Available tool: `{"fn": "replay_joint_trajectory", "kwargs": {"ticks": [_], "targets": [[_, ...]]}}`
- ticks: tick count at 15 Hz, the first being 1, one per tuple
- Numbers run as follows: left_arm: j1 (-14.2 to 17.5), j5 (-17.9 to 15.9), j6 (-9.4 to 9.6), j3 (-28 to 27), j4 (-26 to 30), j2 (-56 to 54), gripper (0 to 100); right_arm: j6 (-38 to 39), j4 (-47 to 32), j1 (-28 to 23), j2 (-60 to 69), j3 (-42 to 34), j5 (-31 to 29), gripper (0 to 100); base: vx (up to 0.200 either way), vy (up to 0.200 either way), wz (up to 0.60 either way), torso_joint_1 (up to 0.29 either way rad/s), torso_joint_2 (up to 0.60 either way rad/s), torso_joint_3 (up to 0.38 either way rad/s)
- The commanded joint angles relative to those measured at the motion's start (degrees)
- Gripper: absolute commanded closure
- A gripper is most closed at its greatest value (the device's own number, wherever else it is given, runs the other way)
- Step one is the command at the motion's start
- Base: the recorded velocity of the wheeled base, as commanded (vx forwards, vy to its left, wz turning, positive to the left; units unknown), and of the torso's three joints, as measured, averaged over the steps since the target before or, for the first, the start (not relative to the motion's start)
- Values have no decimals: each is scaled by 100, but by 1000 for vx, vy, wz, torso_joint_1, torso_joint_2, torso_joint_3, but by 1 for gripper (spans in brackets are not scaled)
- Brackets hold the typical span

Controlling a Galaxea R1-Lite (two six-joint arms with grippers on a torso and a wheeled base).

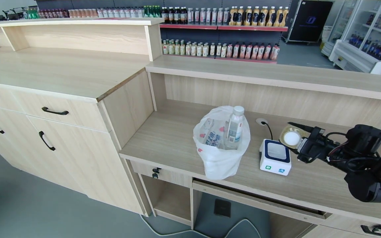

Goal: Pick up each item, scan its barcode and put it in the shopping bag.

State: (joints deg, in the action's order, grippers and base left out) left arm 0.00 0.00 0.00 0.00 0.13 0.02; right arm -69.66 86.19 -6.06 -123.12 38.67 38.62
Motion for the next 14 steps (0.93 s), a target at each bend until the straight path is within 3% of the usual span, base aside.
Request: {"fn": "replay_joint_trajectory", "kwargs": {"ticks": [1, 14], "targets": [[0, 0, 0, 0, -5, -2, 0, -22, 82, 8, -177, 0, 23, 100, 0, 0, 0, 0, 0, 0], [0, 0, 0, 0, 4, -2, 0, 22, 381, 289, -801, 361, 23, 100, 0, 0, 0, 0, 0, 0]]}}
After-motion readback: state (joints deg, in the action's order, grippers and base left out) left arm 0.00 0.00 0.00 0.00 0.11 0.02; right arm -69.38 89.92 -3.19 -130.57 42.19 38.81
